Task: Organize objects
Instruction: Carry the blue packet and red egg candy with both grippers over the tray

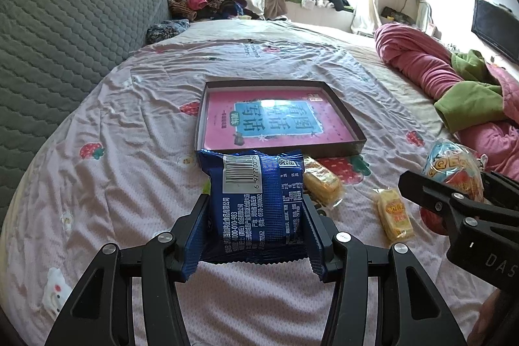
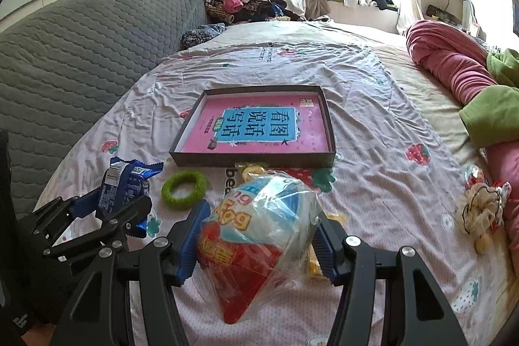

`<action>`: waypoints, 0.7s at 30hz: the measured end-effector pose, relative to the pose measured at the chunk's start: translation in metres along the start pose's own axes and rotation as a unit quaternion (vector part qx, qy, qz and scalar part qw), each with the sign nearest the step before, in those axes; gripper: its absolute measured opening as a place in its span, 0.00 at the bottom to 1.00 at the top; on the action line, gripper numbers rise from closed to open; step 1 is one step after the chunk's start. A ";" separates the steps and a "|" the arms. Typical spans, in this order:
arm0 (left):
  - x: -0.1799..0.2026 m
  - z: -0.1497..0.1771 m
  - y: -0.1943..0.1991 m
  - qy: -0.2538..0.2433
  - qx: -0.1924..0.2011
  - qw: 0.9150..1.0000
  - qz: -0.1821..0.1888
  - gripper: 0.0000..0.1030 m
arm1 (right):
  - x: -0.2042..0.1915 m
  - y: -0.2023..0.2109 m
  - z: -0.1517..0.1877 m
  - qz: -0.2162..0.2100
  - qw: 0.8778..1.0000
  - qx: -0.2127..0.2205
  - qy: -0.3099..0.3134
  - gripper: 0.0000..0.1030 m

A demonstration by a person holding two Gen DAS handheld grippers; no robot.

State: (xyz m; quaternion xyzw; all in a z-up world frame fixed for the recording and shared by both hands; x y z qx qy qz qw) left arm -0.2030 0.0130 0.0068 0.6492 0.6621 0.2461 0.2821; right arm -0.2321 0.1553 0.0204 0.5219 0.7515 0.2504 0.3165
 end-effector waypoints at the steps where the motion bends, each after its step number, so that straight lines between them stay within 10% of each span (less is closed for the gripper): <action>1: 0.000 -0.001 -0.001 0.000 0.000 1.000 0.000 0.53 | 0.000 -0.003 -0.002 -0.001 1.000 0.000 0.001 0.58; 21: -0.008 -0.040 -0.053 0.011 0.013 1.000 -0.015 0.53 | -0.008 -0.050 -0.052 -0.021 0.999 0.023 0.022 0.58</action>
Point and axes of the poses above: each gripper's, at about its wrist camera, not at the fingertips, and y roughly against the way its jaws point, x to its right, z to its underside, the point moved 5 cm from there along -y, roughly the way its jaws point, and after that the axes turned 7 degrees about -y, right-handed, at the moved point
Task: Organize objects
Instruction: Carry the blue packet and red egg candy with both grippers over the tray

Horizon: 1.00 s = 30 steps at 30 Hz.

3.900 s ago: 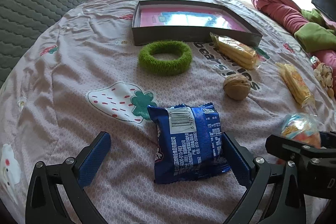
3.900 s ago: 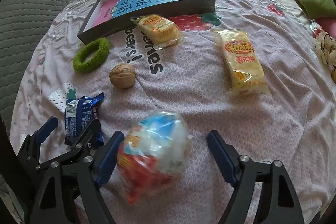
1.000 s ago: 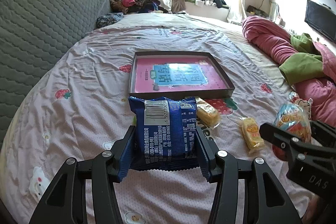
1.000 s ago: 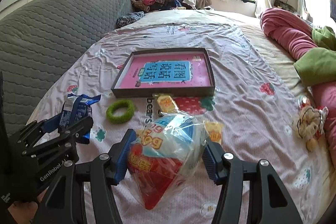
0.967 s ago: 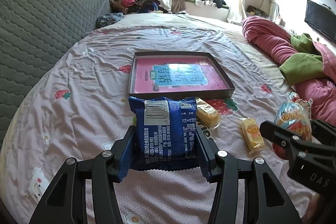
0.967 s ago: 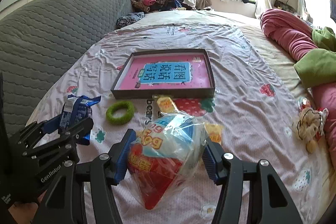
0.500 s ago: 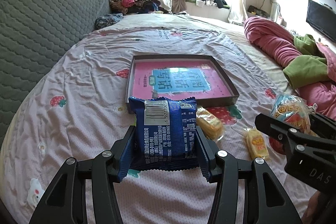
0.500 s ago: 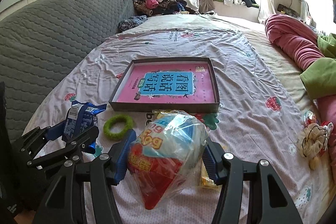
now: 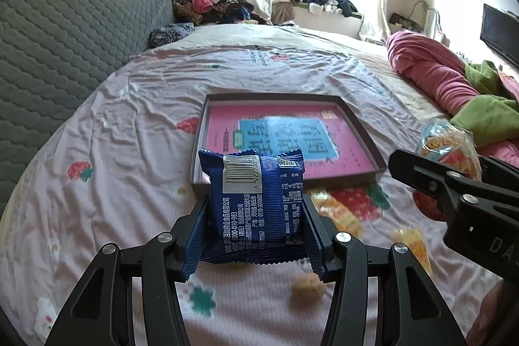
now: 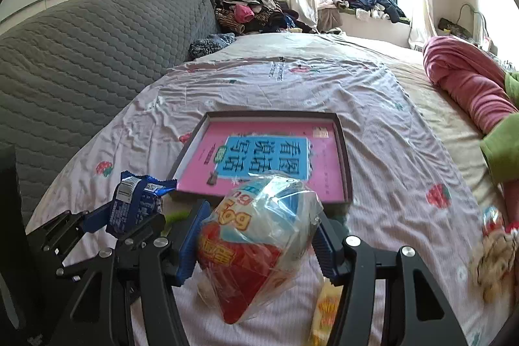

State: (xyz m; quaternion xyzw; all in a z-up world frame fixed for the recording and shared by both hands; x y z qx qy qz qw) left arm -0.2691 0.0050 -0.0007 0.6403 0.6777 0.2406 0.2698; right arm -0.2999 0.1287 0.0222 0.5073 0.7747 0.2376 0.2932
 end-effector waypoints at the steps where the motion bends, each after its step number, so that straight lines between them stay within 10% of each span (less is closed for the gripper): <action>1: 0.000 -0.004 -0.004 0.001 0.003 1.000 0.001 0.53 | -0.001 -0.005 -0.007 -0.001 1.000 0.002 0.002 0.58; 30: -0.014 -0.119 -0.122 -0.018 0.035 0.999 -0.022 0.53 | 0.020 -0.102 -0.115 0.018 0.999 0.034 -0.016 0.58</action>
Point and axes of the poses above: each gripper's, at about its wrist camera, not at the fingertips, and y roughly against the way its jaws point, x to its right, z to its underside, the point moved 5 cm from there along -y, roughly the way its jaws point, and after that the axes turned 7 degrees about -y, right-handed, at the moved point
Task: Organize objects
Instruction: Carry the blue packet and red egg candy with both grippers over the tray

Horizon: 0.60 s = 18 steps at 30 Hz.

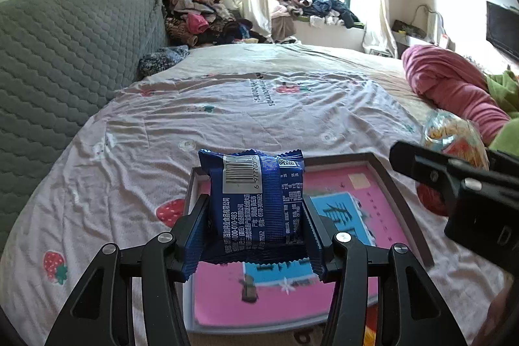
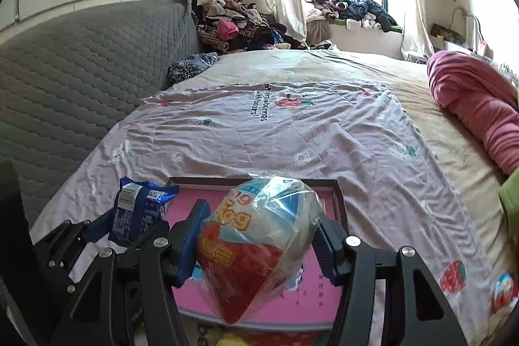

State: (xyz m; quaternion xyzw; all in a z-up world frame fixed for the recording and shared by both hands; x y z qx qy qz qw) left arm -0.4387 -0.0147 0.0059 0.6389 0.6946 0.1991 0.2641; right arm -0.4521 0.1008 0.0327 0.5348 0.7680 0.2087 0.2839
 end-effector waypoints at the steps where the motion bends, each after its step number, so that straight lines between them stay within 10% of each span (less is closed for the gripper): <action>1: -0.001 -0.002 -0.004 0.003 0.000 1.000 0.001 0.53 | 0.000 -0.005 0.000 0.004 1.000 -0.002 0.001 0.58; 18: 0.006 0.011 -0.059 -0.008 -0.015 1.000 -0.007 0.53 | 0.024 -0.060 0.020 0.025 0.999 -0.022 0.006 0.58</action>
Point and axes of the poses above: each gripper's, at about its wrist camera, not at the fingertips, and y roughly against the way its jaws point, x to its right, z to its underside, the point moved 5 cm from there along -y, roughly the way its jaws point, and after that the axes turned 7 degrees about -y, right-handed, at the moved point
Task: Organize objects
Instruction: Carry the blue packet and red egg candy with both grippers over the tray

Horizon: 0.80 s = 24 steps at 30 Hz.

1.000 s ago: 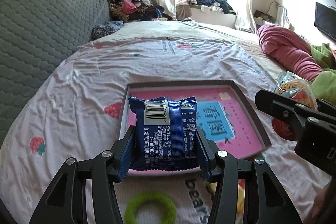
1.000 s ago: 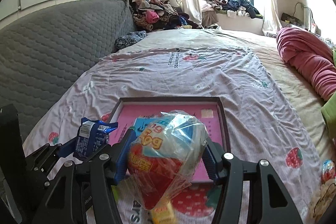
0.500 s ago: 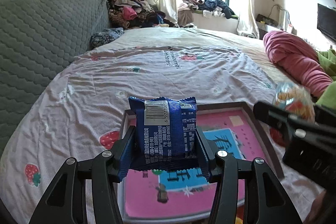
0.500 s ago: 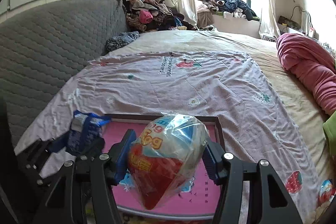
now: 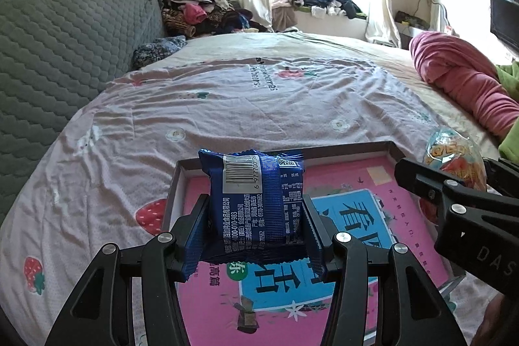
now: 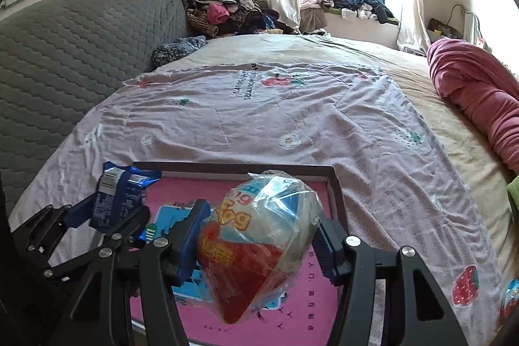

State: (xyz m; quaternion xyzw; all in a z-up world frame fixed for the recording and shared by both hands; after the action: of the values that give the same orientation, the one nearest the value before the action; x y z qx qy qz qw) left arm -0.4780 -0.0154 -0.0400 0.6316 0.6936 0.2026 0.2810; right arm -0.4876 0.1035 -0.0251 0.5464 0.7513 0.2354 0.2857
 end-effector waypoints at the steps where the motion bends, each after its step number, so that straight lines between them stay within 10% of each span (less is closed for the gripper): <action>1: -0.002 0.001 -0.002 0.002 -0.001 1.000 -0.001 0.53 | 0.000 -0.001 0.000 -0.003 1.000 -0.001 0.001 0.58; 24: -0.008 0.024 -0.044 0.015 -0.048 0.999 0.013 0.53 | 0.009 -0.056 0.020 0.027 0.998 -0.054 0.013 0.58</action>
State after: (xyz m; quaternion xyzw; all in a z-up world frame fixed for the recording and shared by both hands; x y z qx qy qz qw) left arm -0.4959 -0.0303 -0.0856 0.6236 0.6788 0.2488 0.2974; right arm -0.5146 0.0965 -0.0781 0.5473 0.7257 0.2905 0.2991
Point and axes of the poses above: each gripper's, at about its wrist camera, not at the fingertips, and y roughly against the way its jaws point, x to its right, z to its underside, the point moved 5 cm from there along -y, roughly the way its jaws point, and after that the axes turned 7 degrees about -y, right-handed, at the moved point
